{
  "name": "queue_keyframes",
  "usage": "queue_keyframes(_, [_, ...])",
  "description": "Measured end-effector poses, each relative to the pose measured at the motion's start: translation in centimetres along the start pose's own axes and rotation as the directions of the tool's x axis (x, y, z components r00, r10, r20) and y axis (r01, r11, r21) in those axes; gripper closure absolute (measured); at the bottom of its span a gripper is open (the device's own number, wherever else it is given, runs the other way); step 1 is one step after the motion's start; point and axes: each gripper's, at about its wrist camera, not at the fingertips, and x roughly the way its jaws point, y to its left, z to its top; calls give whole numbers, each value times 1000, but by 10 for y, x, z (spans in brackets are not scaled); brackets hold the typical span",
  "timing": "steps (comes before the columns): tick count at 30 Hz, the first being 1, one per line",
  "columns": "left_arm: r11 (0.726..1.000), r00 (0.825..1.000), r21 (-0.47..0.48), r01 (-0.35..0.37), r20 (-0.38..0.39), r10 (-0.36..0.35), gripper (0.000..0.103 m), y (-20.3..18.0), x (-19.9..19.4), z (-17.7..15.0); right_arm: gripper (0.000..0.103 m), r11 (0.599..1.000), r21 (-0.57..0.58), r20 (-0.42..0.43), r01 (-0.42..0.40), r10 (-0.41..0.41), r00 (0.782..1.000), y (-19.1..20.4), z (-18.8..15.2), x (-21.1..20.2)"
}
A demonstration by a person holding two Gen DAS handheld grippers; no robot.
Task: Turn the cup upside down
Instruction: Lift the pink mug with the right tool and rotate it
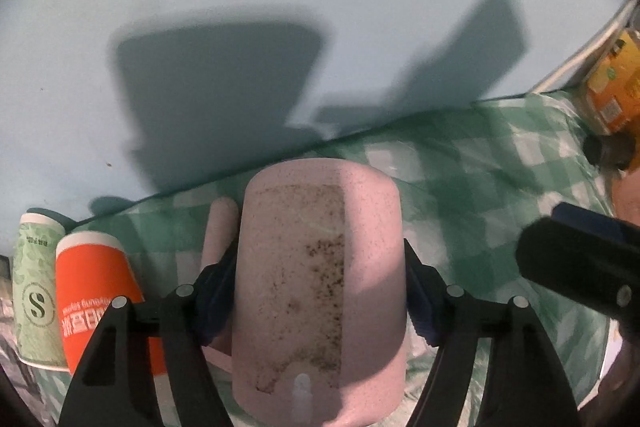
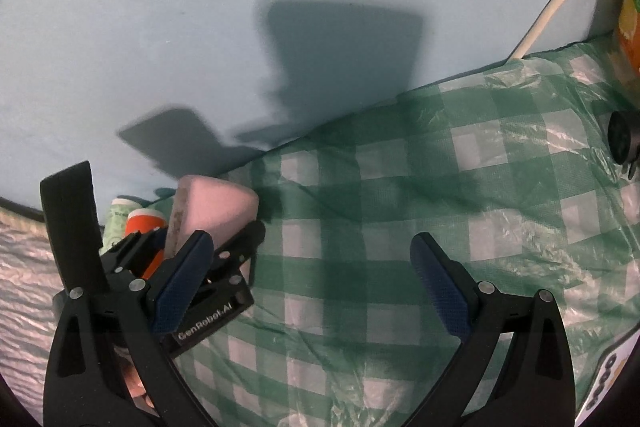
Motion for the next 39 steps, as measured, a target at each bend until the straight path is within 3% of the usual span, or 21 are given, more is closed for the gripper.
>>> queue_keyframes(8, [997,996,46,63,61,-66,29,6,-53,-23,3,999,-42,34,-13,15,999,7,-19,-22])
queue_keyframes(14, [995,990,70,78,116,-85,29,15,-91,-59,3,995,-76,47,-58,62,997,16,-43,-46])
queue_keyframes(20, [991,982,68,117,140,-125,29,15,-115,-118,3,985,-150,26,-89,94,995,34,-78,-65])
queue_keyframes(24, [991,981,49,124,146,-130,29,9,-129,-176,3,975,-188,-5,-119,120,993,47,-110,-63])
queue_keyframes(30, [992,982,10,128,137,-128,29,18,-119,-217,3,969,-210,-41,-128,122,992,54,-147,-49])
queue_keyframes(39, [987,982,-3,160,106,-159,29,16,-100,-243,3,969,-204,-103,-138,119,988,47,-173,-20])
